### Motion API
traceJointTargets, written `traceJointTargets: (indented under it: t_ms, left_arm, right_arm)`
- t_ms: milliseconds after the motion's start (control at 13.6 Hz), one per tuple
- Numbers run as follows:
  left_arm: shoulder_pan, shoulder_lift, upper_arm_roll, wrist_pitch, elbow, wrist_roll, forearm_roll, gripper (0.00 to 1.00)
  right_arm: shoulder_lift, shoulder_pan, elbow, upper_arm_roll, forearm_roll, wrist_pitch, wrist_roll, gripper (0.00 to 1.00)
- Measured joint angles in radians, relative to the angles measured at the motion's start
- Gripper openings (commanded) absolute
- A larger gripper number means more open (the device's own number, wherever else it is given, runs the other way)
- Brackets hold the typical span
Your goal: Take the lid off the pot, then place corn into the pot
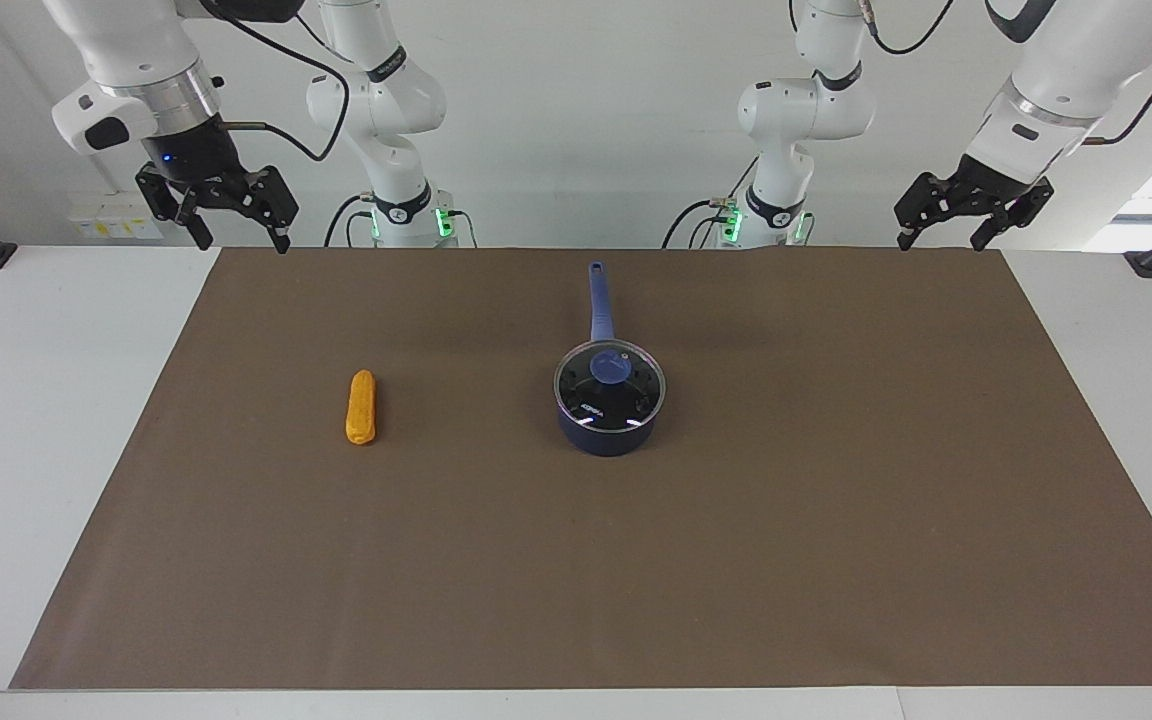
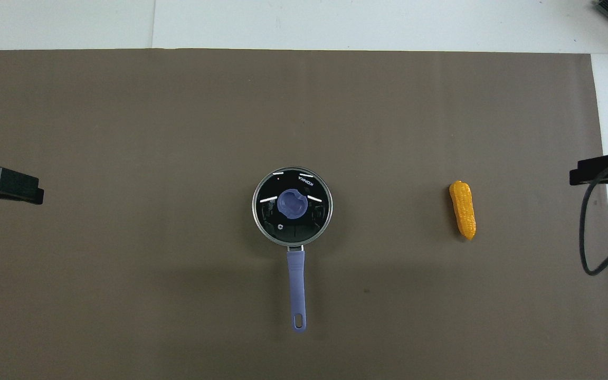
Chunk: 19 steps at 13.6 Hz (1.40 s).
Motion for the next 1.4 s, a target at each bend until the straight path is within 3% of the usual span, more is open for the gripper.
traceJointTargets:
  t_ms: [294,810,1398]
  left_arm:
    - [-0.035,0.000,-0.023,0.002,-0.001,0.004,-0.002,1.00]
    - [-0.267,0.029,-0.031,0.170,-0.074,-0.162,-0.005,1.00]
    - [-0.452,0.192,-0.031,0.370,-0.120,-0.364,-0.004,1.00]
  right_arm:
    - [0.000,0.000,0.000,0.000,0.000,0.000,0.000,1.00]
    - [0.000,0.000,0.000,0.000,0.000,0.000,0.000,1.00]
    - [0.000,0.000,0.000,0.000,0.000,0.000,0.000,1.00]
